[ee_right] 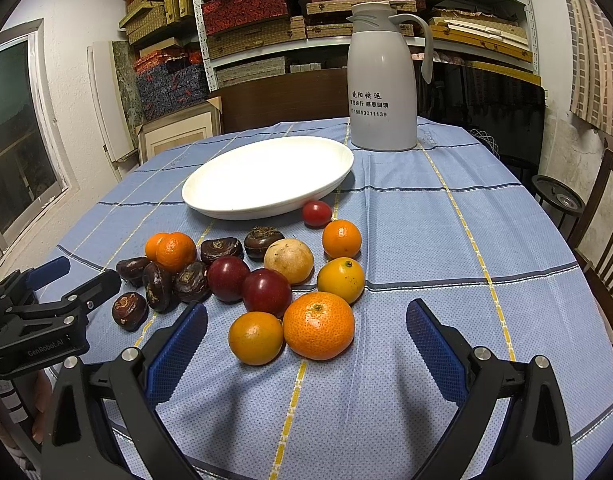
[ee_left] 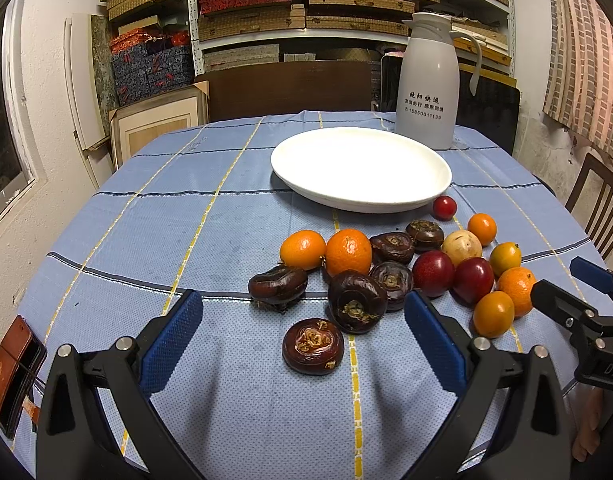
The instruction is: Organize fruits
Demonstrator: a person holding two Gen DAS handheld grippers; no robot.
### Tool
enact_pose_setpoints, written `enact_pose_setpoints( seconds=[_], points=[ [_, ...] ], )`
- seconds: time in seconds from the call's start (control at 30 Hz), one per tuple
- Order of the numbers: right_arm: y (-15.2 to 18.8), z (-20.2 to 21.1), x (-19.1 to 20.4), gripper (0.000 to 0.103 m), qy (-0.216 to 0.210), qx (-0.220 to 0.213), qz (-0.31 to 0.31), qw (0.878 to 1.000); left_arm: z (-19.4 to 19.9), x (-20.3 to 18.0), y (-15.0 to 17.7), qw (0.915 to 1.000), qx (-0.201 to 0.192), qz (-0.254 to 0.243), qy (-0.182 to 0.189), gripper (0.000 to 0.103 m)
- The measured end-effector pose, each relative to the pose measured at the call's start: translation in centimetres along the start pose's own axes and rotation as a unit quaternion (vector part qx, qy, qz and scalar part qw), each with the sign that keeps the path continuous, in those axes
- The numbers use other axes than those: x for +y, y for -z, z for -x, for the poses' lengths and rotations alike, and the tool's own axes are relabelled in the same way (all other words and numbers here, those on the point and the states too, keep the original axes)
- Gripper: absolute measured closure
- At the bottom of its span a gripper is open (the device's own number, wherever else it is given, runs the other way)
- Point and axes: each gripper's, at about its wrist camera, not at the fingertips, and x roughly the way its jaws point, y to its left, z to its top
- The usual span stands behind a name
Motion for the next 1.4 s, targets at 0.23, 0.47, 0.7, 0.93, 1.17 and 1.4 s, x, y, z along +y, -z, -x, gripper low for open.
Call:
enact_pose_setpoints(
  seconds=[0.23,0.47,0.7,0.93,1.17,1.4],
  points=[
    [0.0,0.1,0.0,0.003,0.0,0.0,0.0,1.0,-0.1,0.1,0.1,1.0,0.001,-0.001,0.0,0.004],
    [0.0,0.1,-0.1,0.003,0.0,0.0,-0.001,1.0,-0.1,0.1,0.2,1.0,0.002,-0.001,0.0,0.004],
    [0.0,0.1,-0.1,0.003,-0.002,0.004,-0.001,1.0,-0.5,-0.2,0.4,0.9998,0.015,-0.008,0.005,0.004],
    [0.4,-1.6,-0.8,0.003,-0.006,0.058,-0.012,0.998,-2.5,-0.7,0.9,0.9958,0.083,-0.024,0.031,0.004],
    [1.7,-3.1,-0.5,0.003,0.02,0.117,0.025,0.993,-5.5,-0.6,1.9,0.9837,0.17,-0.024,0.055,0.004],
    [1.7,-4.6,-1.4,0.003,0.04,0.167,0.043,0.984,-5.8,-0.7,1.8,0.9823,0.173,-0.044,0.058,0.004]
  ],
)
